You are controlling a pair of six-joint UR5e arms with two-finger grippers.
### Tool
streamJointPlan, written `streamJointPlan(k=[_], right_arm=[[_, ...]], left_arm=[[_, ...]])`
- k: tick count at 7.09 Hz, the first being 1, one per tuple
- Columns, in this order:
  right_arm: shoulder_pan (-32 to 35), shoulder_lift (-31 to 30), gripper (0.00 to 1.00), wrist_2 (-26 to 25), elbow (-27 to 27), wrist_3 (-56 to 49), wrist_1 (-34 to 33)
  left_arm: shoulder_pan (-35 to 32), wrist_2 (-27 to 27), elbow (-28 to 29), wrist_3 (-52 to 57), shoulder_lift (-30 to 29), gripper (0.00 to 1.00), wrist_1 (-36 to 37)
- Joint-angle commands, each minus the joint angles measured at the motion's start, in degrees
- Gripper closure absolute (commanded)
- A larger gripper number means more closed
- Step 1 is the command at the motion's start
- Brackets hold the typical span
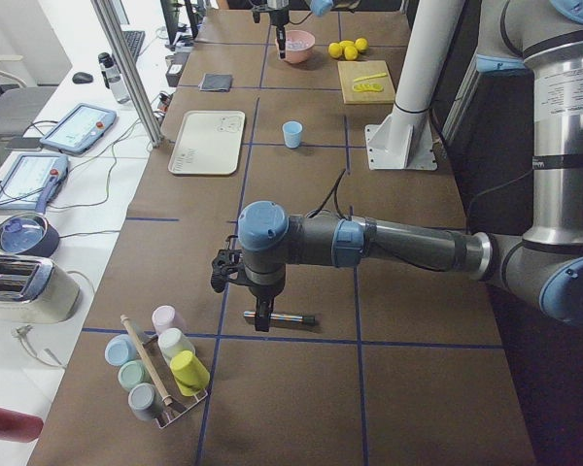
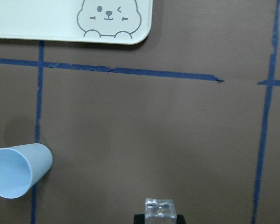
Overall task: Mash ice and strawberries in cup
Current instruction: 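Lift the ice cube and carry it above the blue cup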
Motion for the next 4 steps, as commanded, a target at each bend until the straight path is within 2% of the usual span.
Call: streamJointPlan(k=[1, 4], right_arm=[[-9.6, 7.4, 1.0, -7.7, -4.5, 11.2, 0.3], [-12.5, 10.4, 1.0, -11.0, -11.5, 12.1, 6.9]], left_arm=[[0.0, 0.1, 0.0, -0.1, 0.0, 0.0, -0.1], [-0.1, 0.1, 0.2, 0.0, 0.0, 0.0, -0.2]])
